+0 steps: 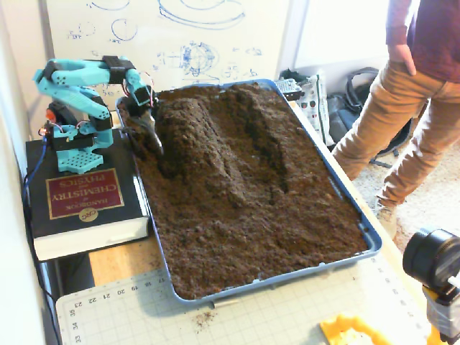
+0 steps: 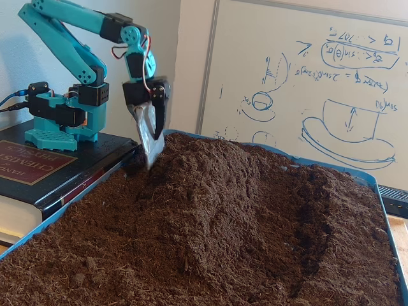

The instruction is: Build a berm.

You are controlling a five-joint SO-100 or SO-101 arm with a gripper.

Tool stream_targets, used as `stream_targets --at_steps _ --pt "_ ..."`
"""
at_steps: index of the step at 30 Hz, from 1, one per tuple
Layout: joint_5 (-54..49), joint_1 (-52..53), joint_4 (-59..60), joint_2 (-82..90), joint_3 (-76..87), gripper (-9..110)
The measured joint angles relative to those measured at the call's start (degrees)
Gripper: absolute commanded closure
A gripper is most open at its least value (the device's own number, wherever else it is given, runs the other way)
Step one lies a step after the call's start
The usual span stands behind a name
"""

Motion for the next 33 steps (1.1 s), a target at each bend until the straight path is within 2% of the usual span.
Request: stream_targets --at_steps 10,19,33 --pt "0.0 -1.2 -9.8 -21.2 -1.7 101" --pt "0.1 -1.8 -12.8 -43.6 -18.6 101" --pt "7.4 -2.4 -12.7 -47.6 -25.3 101"
